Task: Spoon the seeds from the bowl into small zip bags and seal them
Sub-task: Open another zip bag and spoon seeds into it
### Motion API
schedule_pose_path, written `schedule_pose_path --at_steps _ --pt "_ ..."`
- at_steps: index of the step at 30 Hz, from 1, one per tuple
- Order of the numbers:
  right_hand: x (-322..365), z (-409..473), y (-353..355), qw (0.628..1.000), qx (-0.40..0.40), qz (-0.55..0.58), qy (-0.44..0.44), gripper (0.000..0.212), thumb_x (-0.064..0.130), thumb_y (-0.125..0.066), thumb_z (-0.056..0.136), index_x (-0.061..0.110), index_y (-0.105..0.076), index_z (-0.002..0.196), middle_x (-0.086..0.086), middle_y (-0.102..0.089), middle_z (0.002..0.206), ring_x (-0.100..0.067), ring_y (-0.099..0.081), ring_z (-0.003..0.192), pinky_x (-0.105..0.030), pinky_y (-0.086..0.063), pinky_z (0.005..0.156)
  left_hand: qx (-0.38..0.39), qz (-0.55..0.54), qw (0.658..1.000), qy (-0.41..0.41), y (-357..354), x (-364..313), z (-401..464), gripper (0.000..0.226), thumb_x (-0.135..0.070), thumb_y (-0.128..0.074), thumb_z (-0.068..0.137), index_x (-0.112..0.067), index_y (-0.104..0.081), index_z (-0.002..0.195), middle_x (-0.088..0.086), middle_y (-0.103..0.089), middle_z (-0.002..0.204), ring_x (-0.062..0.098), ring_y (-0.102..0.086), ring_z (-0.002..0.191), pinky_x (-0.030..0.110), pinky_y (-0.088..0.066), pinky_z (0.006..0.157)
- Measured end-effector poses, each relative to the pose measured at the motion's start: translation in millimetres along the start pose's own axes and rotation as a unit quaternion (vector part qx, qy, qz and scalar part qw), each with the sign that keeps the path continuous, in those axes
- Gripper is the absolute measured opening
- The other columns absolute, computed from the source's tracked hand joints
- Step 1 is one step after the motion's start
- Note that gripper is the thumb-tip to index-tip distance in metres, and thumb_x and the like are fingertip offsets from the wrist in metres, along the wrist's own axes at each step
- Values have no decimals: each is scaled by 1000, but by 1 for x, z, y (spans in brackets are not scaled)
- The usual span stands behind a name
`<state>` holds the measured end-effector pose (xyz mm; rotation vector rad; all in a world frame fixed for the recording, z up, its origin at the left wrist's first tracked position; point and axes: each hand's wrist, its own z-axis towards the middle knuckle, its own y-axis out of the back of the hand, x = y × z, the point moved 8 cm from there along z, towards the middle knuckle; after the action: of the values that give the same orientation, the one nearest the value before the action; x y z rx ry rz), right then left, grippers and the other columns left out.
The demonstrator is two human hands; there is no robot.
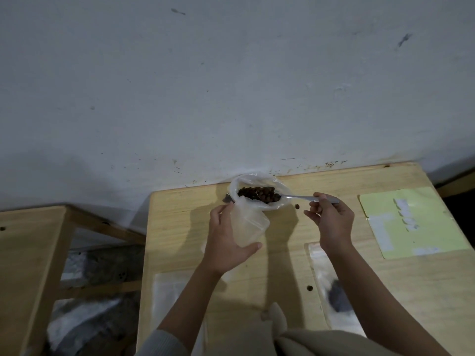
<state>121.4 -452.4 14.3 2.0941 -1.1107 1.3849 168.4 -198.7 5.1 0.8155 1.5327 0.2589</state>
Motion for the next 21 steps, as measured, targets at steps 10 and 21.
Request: schedule_pose_path --at_steps 10,21 --pt "36 -34 -7 980 112 -101 132 19 6 -55 94 13 -68 82 -7 -61 67 -10 -60 57 -31 -58 62 -24 76 996 -42 0 -18 -8 117 -50 -84 54 -27 -19 148 -4 -24 132 13 -28 122 34 -34 105" --pt "36 -28 -7 971 66 -114 198 14 8 -54 95 13 -67 92 -7 -65 78 -7 -63 61 -25 -56 67 -14 45 999 -4 0 0 -11 116 -52 -83 55 -34 -16 147 -17 -17 130 6 -20 121 32 -32 104"
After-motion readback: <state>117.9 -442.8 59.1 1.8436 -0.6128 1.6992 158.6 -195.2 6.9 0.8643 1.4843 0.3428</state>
